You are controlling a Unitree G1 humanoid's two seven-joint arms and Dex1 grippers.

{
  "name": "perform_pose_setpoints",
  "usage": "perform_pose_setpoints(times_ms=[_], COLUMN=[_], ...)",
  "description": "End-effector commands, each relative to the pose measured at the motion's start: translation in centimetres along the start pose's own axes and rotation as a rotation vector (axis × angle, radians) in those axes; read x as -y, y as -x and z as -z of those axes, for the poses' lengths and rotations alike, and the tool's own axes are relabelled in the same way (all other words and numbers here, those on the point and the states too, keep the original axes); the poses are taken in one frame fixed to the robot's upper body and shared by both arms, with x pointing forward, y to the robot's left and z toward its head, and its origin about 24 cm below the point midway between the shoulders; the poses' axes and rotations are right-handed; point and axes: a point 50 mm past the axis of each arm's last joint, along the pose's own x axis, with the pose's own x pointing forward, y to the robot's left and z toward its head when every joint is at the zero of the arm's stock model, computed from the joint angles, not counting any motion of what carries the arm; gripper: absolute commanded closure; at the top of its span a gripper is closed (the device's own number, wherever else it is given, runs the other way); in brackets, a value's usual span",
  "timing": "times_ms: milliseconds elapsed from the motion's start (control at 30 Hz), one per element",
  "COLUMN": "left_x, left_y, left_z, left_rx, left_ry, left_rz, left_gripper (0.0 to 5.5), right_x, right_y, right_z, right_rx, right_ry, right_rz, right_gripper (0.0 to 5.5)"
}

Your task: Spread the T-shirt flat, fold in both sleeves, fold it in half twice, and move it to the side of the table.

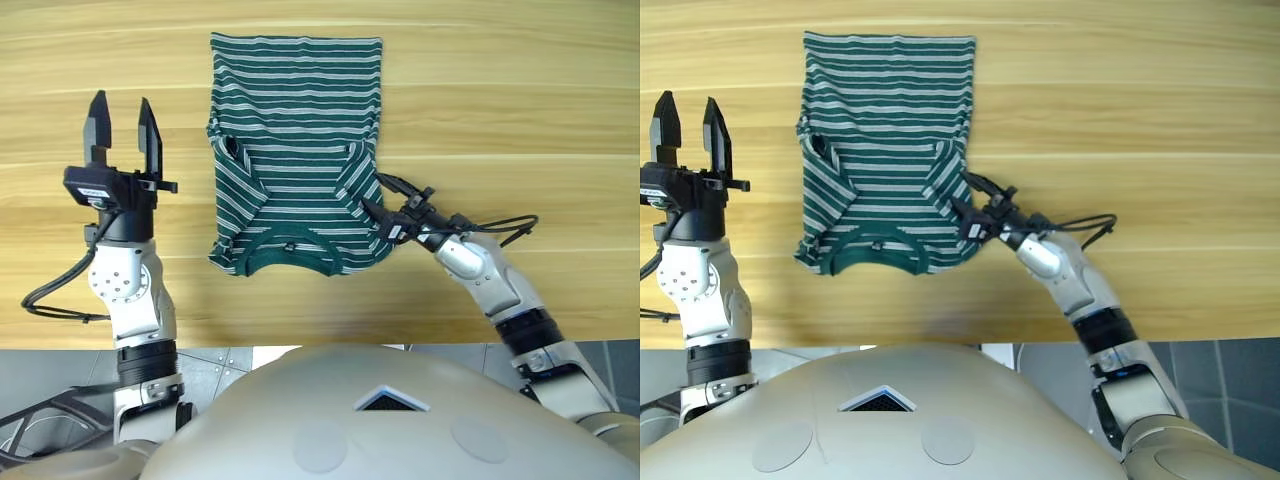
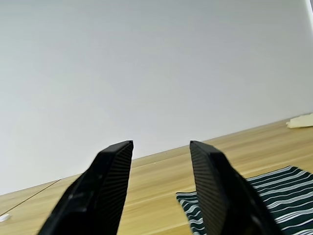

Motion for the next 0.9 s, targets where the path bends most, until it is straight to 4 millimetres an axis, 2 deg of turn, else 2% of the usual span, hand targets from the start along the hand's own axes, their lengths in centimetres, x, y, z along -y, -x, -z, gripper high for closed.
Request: perform_pose_setpoints(times_ms=[33,133,200,300,400,467,633,733,900], left_x=[-0.8,-1.1,-1.0,-1.1,-1.4,-1.5,-1.3,-1.2,-1.1], left_y=[-0.5,-0.6,-0.7,-0.9,-0.7,-0.6,-0.6,-0.7,-0.8], left_z=[-0.4,-0.5,-0.5,-0.5,-0.5,-0.4,-0.2,-0.1,0.0], left_rx=[-0.006,-0.013,-0.011,-0.006,-0.006,-0.009,-0.013,-0.012,-0.012], left_ry=[-0.058,-0.072,-0.068,-0.068,-0.076,-0.075,-0.064,-0.059,-0.053], left_rz=[0.018,0.03,0.031,0.026,0.01,0.002,0.004,0.008,0.01], left_gripper=[3.32,3.32,3.32,3.32,3.32,3.32,3.32,3.32,3.32], right_x=[-0.9,-0.4,0.1,1.6,4.3,4.8,2.1,0.5,-1.1], right_y=[3.4,4.1,3.5,2.4,2.1,2.3,3.0,3.1,3.6], right_z=[3.2,3.5,3.1,1.0,-1.7,-1.7,1.2,1.5,1.6], right_rx=[-0.174,-0.177,-0.142,0.0,0.165,0.176,0.026,0.003,-0.02], right_ry=[0.056,0.097,0.121,0.109,-0.023,-0.077,-0.091,-0.101,-0.084], right_rz=[-0.17,-0.21,-0.19,-0.088,0.101,0.127,0.027,-0.029,-0.112], right_gripper=[2.98,2.98,2.98,2.98,2.98,2.98,2.98,2.98,2.98])
